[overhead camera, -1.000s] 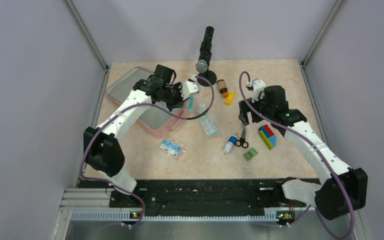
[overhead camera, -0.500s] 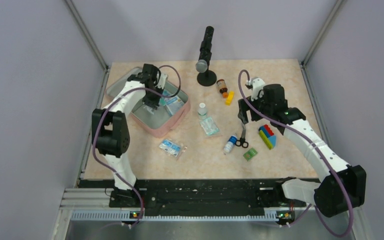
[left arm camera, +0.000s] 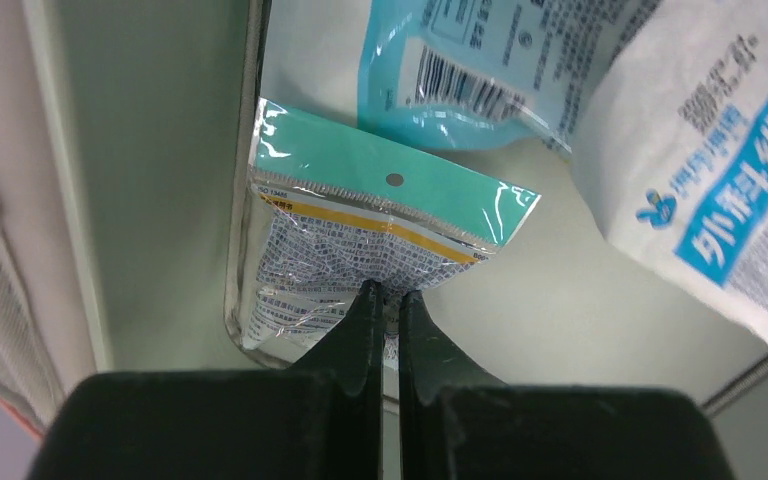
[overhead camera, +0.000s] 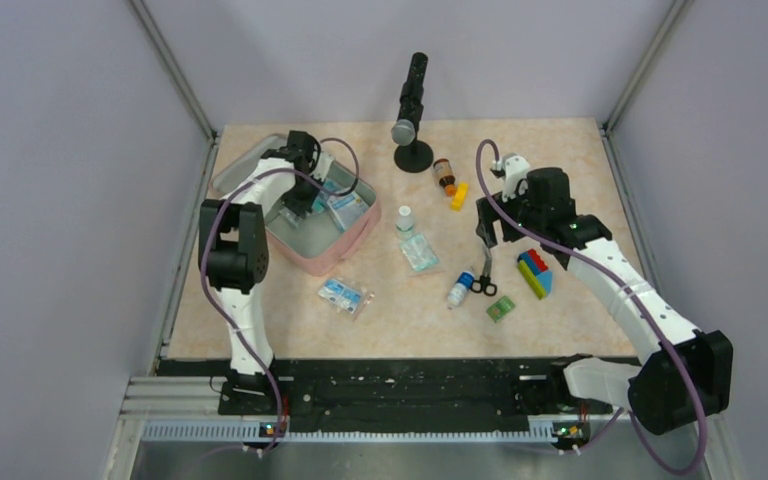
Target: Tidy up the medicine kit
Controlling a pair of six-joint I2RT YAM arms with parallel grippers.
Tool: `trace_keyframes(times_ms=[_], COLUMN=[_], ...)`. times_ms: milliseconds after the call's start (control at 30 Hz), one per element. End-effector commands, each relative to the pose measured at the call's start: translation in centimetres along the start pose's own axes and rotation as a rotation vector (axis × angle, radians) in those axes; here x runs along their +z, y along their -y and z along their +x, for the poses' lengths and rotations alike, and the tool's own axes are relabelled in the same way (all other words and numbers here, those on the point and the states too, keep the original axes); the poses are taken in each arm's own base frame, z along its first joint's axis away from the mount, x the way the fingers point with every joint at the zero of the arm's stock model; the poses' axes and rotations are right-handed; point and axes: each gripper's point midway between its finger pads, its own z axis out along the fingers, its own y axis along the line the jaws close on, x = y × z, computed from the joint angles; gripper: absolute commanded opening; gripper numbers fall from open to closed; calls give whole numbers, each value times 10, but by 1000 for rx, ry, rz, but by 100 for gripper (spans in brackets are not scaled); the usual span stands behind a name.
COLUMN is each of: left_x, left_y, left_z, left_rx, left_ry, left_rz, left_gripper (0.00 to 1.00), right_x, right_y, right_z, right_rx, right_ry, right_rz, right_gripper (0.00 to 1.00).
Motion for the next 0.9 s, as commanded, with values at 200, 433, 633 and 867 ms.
trace_keyframes(times_ms=[200,433,633,867], left_x=[16,-6,-48,-137], left_y=[-16,-13,-14,43], left_z=[-32,-20,-14,-34], left_rx=[44,31,46,221], left_ry=[56,26,111,439], left_rz=[-49,-37,-49,251], left_gripper=[0,24,40,45], right_x=[-11,-13,-11,-6], right_y=[1,2,2,-2], right_z=[-16,-16,-10,-9], right_rx=[-29,-36,-38,-24], right_ry=[67,69,62,53], right_rz=[15,23,22,-1], right_gripper=[81,81,81,81])
